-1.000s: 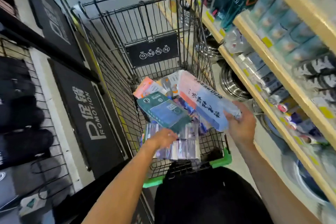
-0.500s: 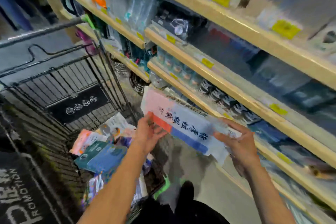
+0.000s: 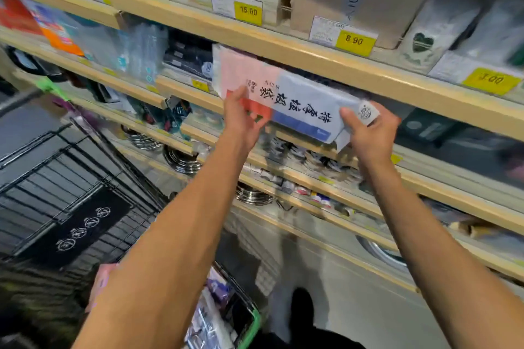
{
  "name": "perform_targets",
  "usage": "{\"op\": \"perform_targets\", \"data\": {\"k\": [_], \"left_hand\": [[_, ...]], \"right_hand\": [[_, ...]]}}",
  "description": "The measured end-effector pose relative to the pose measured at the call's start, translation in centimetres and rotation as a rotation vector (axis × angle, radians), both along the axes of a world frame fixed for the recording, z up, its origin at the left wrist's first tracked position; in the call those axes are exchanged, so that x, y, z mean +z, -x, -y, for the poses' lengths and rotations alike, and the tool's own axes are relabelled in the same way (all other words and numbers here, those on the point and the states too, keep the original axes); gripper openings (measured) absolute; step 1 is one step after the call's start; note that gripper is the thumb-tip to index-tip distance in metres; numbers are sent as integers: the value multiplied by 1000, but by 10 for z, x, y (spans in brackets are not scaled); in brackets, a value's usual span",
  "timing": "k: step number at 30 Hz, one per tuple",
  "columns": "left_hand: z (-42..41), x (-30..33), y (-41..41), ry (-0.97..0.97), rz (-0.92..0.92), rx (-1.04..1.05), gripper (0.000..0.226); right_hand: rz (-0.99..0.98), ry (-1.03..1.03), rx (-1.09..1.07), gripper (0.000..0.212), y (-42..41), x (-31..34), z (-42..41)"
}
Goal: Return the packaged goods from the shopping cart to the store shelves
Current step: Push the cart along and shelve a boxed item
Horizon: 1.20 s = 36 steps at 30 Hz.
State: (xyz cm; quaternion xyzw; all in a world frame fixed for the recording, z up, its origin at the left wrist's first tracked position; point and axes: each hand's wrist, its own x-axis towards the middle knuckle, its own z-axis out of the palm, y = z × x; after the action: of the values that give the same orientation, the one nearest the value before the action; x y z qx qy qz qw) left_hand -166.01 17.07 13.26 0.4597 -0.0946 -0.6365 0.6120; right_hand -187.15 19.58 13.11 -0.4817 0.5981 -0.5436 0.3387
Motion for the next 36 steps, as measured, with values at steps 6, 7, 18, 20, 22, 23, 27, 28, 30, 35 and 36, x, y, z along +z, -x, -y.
{"op": "perform_targets", "data": {"k": [6,7,18,20,22,23,27,28,30,35,36], "left_hand": [[52,-1,-11,6,-20,-85,25],[60,-4,-10,4,-44,-108,37],[116,-15,21,-14,-120,-293,42],[119,-10,28,37,-105,-334,38],[125,-12,32,43,-68,-349,39],[127,-14,32,27,-62,-331,41],[135,-17,31,38,-107,-291,22],[136,-19,31,27,-98,-309,30],[135,-22,31,24,-51,-327,35],[114,-23,26,81,-141,-328,20],[109,-22,21,80,-164,-324,27]], "right_hand": [[-139,-202,-193,12,-14,-17,62],[-178,-245,-204,6,-15,-20,69],[-681,-237,-370,40,-17,-43,111],[-664,-227,-404,43,-24,-46,107],[-549,-133,-427,38,-33,-51,101],[-522,-124,-428,32,-35,-57,100],[-460,-245,-338,25,-41,-64,98],[-416,-223,-343,31,-41,-62,95],[-391,-212,-376,22,-42,-59,85],[-438,-51,-526,22,-66,-57,52],[-453,44,-522,23,-75,-57,44]]}}
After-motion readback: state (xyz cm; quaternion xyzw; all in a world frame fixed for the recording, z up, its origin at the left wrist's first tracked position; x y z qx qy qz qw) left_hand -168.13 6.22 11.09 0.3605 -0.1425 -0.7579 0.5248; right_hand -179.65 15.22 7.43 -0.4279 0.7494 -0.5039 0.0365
